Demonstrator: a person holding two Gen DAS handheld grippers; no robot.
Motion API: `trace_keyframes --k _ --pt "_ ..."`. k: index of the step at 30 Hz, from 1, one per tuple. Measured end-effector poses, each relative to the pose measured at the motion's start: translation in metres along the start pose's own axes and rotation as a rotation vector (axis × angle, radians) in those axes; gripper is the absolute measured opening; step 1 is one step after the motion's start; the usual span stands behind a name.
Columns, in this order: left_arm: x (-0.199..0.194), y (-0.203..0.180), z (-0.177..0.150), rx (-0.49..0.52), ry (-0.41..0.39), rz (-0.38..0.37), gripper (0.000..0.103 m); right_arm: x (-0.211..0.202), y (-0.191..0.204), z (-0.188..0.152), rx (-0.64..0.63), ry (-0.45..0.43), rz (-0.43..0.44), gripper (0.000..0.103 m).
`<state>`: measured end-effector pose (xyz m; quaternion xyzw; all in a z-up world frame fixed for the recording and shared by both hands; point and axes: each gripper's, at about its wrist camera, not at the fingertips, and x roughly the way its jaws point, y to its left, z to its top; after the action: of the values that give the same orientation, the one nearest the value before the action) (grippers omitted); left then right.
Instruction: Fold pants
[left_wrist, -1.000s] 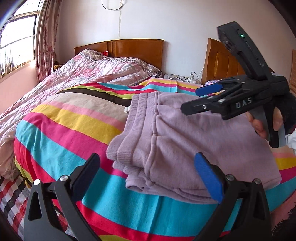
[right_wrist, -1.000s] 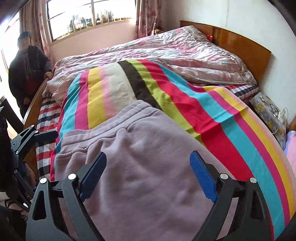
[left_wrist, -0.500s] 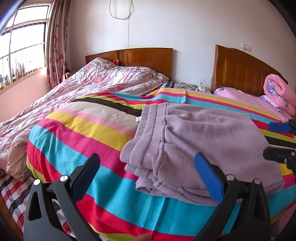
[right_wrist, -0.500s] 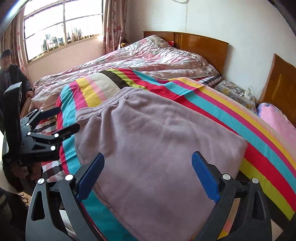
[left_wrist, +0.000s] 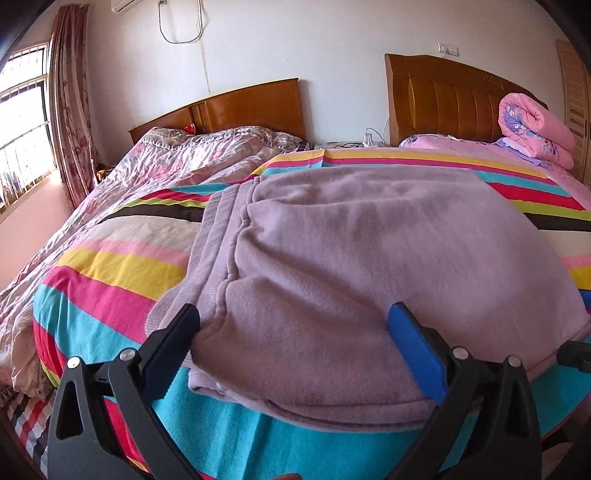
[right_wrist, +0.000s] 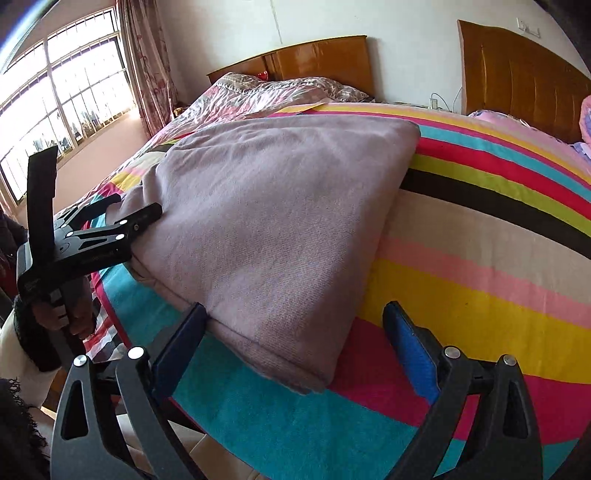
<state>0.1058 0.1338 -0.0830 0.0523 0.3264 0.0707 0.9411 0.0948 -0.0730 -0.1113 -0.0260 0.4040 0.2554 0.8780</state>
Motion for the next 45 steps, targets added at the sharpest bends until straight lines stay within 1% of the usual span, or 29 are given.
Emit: trace_keyframes --k 2,3,4,5,6,8,11,13,14,16,18,19,20,21,22,24,27,32,34,37,45 --pt "-0.007 0.004 0.002 -0.021 0.031 0.044 0.102 -0.005 0.001 -0.005 -0.019 0.047 -0.092 0.092" --pt "-0.014 0.009 0.003 -0.050 0.038 0.061 0.102 -0.014 -0.001 -0.006 0.003 0.044 -0.093 0.092" --pt "-0.026 0.013 0.005 -0.080 0.027 0.079 0.102 -0.025 -0.003 -0.006 0.039 0.027 -0.063 0.092" --pt "-0.040 0.016 0.007 -0.107 -0.001 0.092 0.102 -0.038 -0.005 -0.005 0.075 0.005 -0.039 0.092" --pt "-0.057 0.018 0.009 -0.126 -0.039 0.101 0.102 -0.051 -0.004 -0.002 0.102 -0.019 -0.039 0.092" --pt "-0.096 0.021 0.015 -0.144 -0.131 0.109 0.102 -0.076 0.000 0.007 0.137 -0.070 -0.052 0.092" --pt "-0.147 0.018 0.032 -0.147 -0.241 0.100 0.102 -0.110 0.013 0.026 0.184 -0.150 -0.070 0.092" --pt "-0.172 0.016 0.043 -0.148 -0.277 0.099 0.102 -0.129 0.024 0.040 0.209 -0.201 -0.070 0.092" --pt "-0.181 0.013 0.048 -0.151 -0.279 0.102 0.102 -0.137 0.030 0.046 0.217 -0.225 -0.071 0.092" --pt "-0.191 0.010 0.058 -0.169 -0.272 0.066 0.102 -0.144 0.042 0.056 0.222 -0.272 -0.107 0.092" --pt "-0.193 0.013 0.061 -0.238 -0.263 0.022 0.102 -0.141 0.053 0.053 0.212 -0.311 -0.140 0.092" --pt "-0.191 0.012 0.058 -0.270 -0.263 0.015 0.102 -0.137 0.057 0.047 0.212 -0.328 -0.164 0.092" --pt "-0.188 0.008 0.052 -0.290 -0.253 0.023 0.102 -0.130 0.060 0.037 0.218 -0.341 -0.190 0.092" --pt "-0.182 0.005 0.048 -0.297 -0.225 0.041 0.102 -0.121 0.062 0.025 0.227 -0.340 -0.211 0.092" --pt "-0.175 0.001 0.043 -0.292 -0.193 0.052 0.102 -0.110 0.063 0.014 0.227 -0.313 -0.220 0.092" --pt "-0.161 -0.007 0.032 -0.273 -0.144 0.058 0.102 -0.088 0.067 0.003 0.190 -0.225 -0.222 0.092" --pt "-0.149 -0.016 0.021 -0.253 -0.111 0.075 0.102 -0.079 0.067 0.006 0.157 -0.201 -0.253 0.092" --pt "-0.147 -0.021 0.015 -0.241 -0.125 0.067 0.102 -0.079 0.073 0.006 0.114 -0.227 -0.287 0.092" --pt "-0.147 -0.020 0.014 -0.236 -0.129 0.076 0.102 -0.081 0.074 0.007 0.106 -0.241 -0.294 0.092" --pt "-0.146 -0.017 0.014 -0.244 -0.128 0.071 0.102 -0.086 0.076 0.007 0.092 -0.272 -0.309 0.092" --pt "-0.142 -0.015 0.012 -0.244 -0.113 0.059 0.102 -0.087 0.078 0.008 0.081 -0.278 -0.320 0.092"
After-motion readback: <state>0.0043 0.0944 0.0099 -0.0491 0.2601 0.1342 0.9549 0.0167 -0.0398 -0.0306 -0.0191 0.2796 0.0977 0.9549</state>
